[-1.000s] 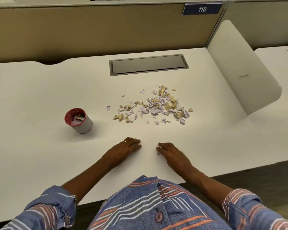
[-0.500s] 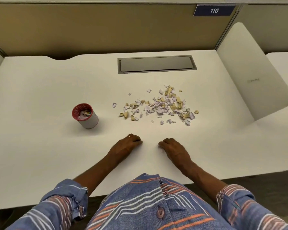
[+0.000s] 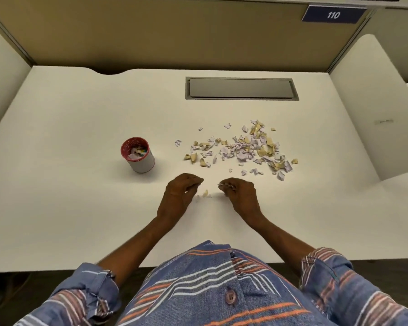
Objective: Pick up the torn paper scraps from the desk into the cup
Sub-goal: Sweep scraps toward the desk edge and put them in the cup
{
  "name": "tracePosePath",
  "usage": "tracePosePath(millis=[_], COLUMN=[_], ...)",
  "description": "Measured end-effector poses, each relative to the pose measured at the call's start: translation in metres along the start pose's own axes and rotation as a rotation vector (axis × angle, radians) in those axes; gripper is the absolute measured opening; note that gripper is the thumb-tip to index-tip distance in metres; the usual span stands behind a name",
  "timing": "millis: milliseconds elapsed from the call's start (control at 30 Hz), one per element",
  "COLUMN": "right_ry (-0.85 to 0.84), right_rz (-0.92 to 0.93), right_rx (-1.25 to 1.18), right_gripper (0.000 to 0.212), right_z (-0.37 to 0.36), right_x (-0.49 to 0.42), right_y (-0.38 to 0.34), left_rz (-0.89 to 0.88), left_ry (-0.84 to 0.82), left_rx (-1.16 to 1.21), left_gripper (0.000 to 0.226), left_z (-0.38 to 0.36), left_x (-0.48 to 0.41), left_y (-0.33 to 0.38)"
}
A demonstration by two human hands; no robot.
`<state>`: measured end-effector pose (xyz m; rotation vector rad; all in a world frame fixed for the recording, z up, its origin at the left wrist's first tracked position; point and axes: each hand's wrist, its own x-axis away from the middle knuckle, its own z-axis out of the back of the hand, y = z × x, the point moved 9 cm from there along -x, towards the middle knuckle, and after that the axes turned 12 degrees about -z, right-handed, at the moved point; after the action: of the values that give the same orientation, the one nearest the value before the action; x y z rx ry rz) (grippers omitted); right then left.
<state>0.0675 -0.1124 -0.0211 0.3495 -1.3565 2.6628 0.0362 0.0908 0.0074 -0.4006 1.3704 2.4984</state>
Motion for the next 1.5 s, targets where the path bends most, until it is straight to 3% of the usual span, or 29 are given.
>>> tracePosePath(millis=[233,533,733,1067,1500], right_ry=[-0.139,-0.159,-0.183,-0.153,-0.226], right_rz=[0.076,0.171,0.012,0.109,0.237], right_rx=[-0.061,-0.061,-0.143,0.046,0.091], right_gripper=[0.009,0.012,0.014,0.011,0.031], right_z=[-0.051,-0.091,-0.118,-0.149,-0.165], right_x=[-0.001,-0.027,-0.06,-0.069,-0.054], right_y=[-0.071,-0.178,-0.198,-0.232,-0.242], left_rz=[0.104,0.174,0.262,0.276,0.277], left_ry=[0.215,0.396,0.369,0.292,0.295], left_rx=[0.077,-0.138,-0.133,-0.085,-0.002], left_gripper=[0.053,0.051,0.057,0.059,0.056], left_z=[0.062,0.154,0.17,0.171,0.177], left_x=[-0.006,-0.026,-0.036,-0.04,-0.04], left_y=[-0.018,-0.051,-0.07,-0.083,-0.087])
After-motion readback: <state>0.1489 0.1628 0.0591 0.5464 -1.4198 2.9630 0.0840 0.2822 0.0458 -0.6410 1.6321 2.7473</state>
